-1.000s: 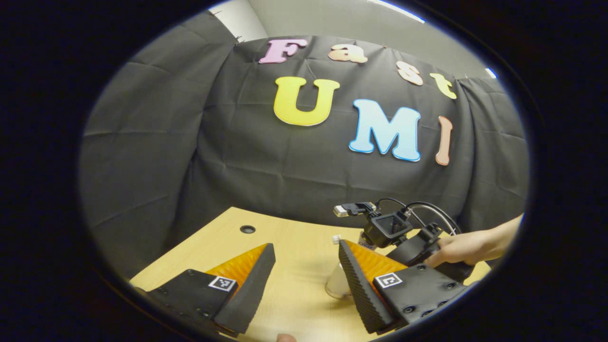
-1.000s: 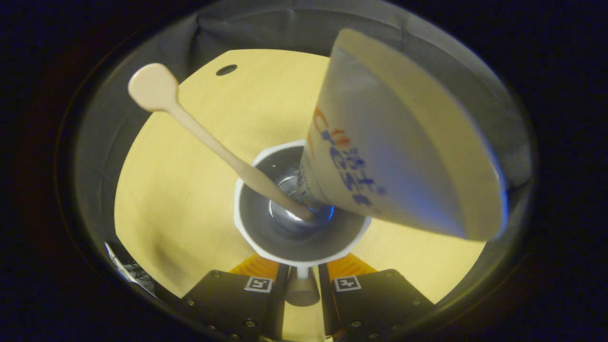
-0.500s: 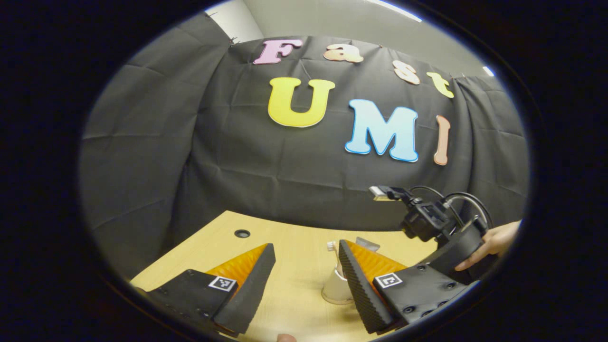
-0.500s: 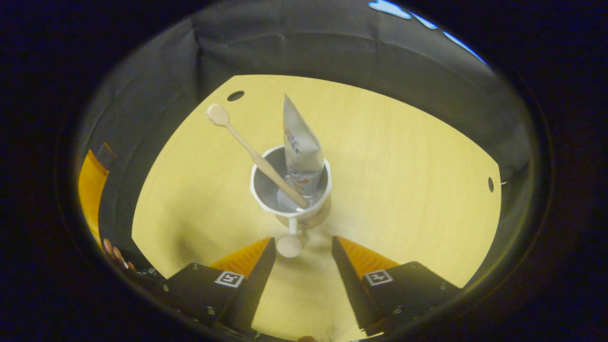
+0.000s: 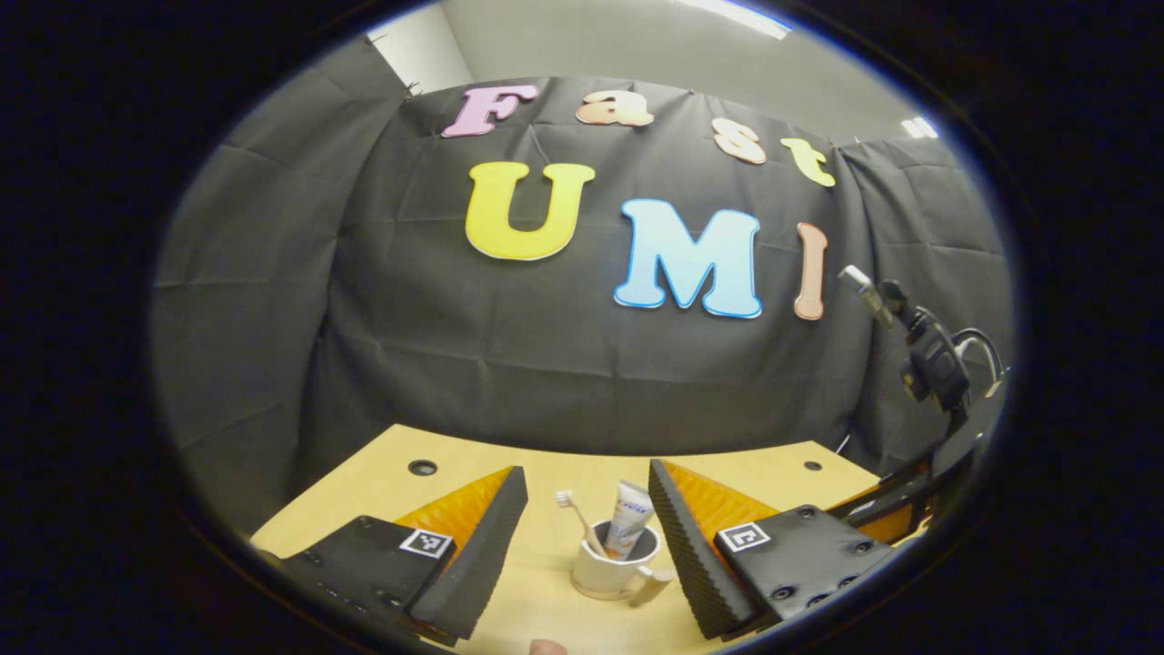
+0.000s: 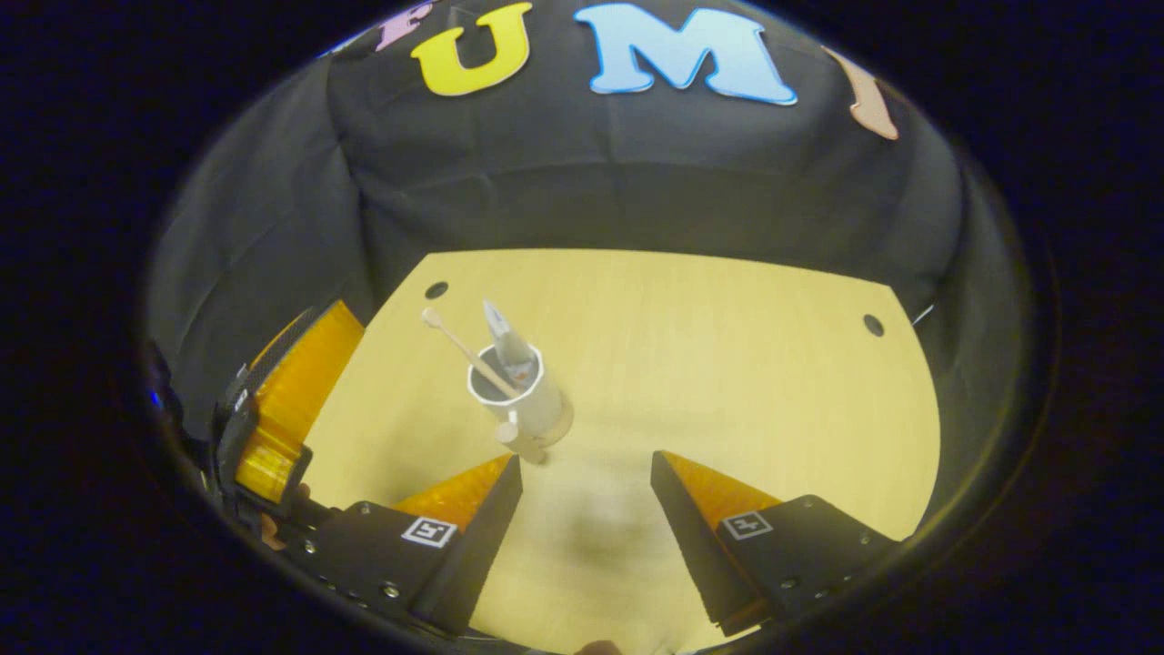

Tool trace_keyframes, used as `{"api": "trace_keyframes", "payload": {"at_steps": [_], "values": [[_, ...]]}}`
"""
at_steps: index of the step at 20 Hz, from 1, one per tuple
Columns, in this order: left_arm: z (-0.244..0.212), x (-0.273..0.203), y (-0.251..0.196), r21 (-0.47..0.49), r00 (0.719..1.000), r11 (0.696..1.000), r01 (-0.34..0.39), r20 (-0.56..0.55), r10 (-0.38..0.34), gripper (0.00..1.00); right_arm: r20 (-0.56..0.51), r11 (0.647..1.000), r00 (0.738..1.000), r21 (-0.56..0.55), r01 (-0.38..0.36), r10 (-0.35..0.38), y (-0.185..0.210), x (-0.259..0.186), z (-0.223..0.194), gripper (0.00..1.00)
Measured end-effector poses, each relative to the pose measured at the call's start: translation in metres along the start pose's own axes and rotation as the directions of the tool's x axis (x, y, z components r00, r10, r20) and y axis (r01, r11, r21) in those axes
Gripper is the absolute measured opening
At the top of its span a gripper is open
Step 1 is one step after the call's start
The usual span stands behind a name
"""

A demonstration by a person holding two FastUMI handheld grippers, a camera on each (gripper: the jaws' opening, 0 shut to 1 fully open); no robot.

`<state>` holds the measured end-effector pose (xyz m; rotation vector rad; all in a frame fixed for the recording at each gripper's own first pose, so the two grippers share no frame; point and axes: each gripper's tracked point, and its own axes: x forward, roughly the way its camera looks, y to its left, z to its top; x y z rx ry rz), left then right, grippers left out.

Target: Put the toothbrush and toothpaste on the desktop into the cup, then pick up the cup and place it on the coaster on the desktop.

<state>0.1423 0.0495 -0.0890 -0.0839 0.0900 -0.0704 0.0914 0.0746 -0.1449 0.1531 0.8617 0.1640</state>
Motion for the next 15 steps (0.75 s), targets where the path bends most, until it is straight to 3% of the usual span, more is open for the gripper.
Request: {"api": "trace_keyframes", "payload": {"at_steps": [3, 5, 9, 11, 12, 13, 15], "values": [[0.014, -0.004, -0.027, 0.005, 0.999, 1.000, 0.026, 0.020, -0.026, 0.90, 0.148, 0.998, 0.987, 0.016, 0.062, -0.063, -0.026, -0.034, 0.019, 0.90], [0.024, -0.009, -0.042, 0.001, 0.999, 0.999, 0.034, 0.029, -0.034, 0.90, 0.264, 0.995, 0.959, 0.019, 0.100, -0.101, -0.040, -0.053, 0.031, 0.90], [0.042, -0.026, -0.060, -0.007, 0.998, 1.000, 0.022, 0.061, -0.021, 0.88, 0.480, 0.987, 0.867, -0.013, 0.162, -0.136, -0.047, -0.096, 0.050, 0.90], [0.044, -0.035, -0.066, -0.004, 0.997, 1.000, 0.015, 0.070, -0.015, 0.88, 0.554, 0.984, 0.822, -0.027, 0.174, -0.130, -0.050, -0.112, 0.055, 0.90], [0.045, -0.039, -0.069, -0.004, 0.997, 1.000, 0.009, 0.073, -0.009, 0.90, 0.585, 0.984, 0.802, -0.030, 0.174, -0.124, -0.053, -0.123, 0.054, 0.85], [0.047, -0.043, -0.071, -0.003, 0.997, 1.000, 0.004, 0.080, -0.003, 0.90, 0.612, 0.984, 0.782, -0.035, 0.175, -0.118, -0.054, -0.132, 0.057, 0.90], [0.049, -0.053, -0.071, 0.006, 0.995, 1.000, -0.019, 0.096, 0.018, 0.90, 0.644, 0.980, 0.756, -0.045, 0.195, -0.121, -0.061, -0.146, 0.057, 0.89]]}}
